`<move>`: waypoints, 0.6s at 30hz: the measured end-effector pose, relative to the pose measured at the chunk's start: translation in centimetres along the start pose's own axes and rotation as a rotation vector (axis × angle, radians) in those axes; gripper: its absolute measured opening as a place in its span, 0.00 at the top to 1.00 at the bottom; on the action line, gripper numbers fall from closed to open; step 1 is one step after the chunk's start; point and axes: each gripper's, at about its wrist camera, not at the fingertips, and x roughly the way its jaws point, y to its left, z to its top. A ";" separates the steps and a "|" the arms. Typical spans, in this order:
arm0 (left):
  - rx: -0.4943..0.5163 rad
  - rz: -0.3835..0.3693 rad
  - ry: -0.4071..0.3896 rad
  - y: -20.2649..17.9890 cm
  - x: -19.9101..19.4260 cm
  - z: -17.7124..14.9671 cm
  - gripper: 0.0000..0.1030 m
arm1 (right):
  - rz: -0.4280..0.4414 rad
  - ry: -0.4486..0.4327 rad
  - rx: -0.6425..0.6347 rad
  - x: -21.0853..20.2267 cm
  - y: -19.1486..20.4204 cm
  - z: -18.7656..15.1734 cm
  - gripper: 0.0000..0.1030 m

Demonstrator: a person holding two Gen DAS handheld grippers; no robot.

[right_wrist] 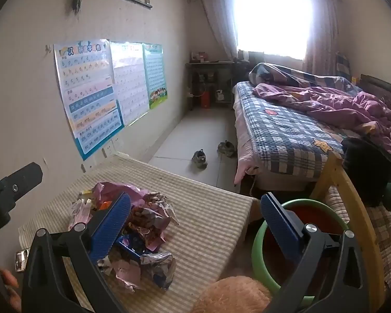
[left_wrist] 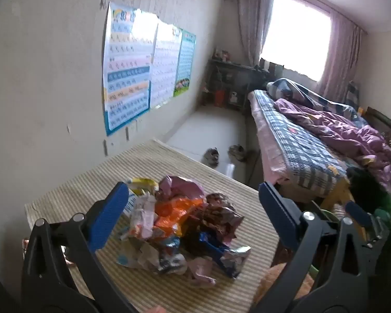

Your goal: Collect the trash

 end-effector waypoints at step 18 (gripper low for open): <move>-0.011 -0.037 0.041 0.8 0.4 -0.7 0.05 | 0.005 0.019 0.001 0.3 0.5 -0.3 0.07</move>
